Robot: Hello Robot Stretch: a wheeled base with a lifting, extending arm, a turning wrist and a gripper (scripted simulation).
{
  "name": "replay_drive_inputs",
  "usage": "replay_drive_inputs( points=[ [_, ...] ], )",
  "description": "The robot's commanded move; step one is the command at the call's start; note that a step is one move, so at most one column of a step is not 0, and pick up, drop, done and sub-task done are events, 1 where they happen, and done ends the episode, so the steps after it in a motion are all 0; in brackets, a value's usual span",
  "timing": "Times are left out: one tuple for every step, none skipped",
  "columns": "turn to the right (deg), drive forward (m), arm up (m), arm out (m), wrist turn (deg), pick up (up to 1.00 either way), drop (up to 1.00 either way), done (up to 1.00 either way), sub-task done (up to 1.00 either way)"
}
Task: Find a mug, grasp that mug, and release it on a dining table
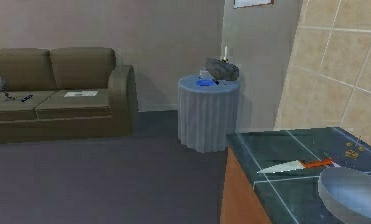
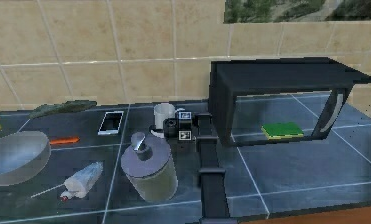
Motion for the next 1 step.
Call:
replay_drive_inputs(
  points=[
    [0.0,0.0,0.1,0.0,0.0,0.0,0.0,0.0,0.0]
  ],
)
